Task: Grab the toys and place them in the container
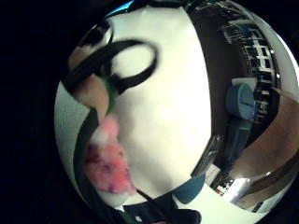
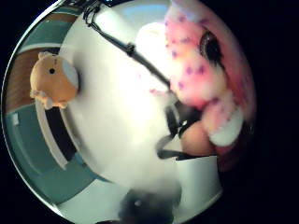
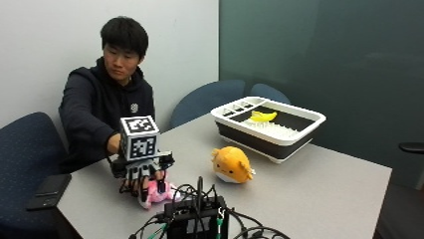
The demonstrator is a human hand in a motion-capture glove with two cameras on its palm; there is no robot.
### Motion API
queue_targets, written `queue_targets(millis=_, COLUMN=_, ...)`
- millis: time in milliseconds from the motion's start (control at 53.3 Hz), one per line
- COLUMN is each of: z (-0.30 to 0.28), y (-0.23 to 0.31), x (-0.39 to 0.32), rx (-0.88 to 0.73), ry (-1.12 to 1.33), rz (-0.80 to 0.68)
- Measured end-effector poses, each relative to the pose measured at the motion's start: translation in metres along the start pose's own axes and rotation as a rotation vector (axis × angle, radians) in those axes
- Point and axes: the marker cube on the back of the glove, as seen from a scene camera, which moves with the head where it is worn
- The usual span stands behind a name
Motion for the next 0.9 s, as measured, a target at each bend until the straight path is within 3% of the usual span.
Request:
queue_targets(millis=263, z=-0.001, y=0.001, x=-0.018, rx=0.101, ry=0.188, rz=-0.089)
queue_targets(millis=394, z=-0.017, y=0.009, x=-0.028, rx=0.225, ry=0.288, rz=-0.163)
queue_targets(millis=713, z=-0.138, y=0.055, x=-0.067, rx=0.464, ry=0.453, rz=-0.279)
queue_targets(millis=900, z=-0.217, y=0.105, x=-0.121, rx=0.587, ry=0.414, rz=-0.335)
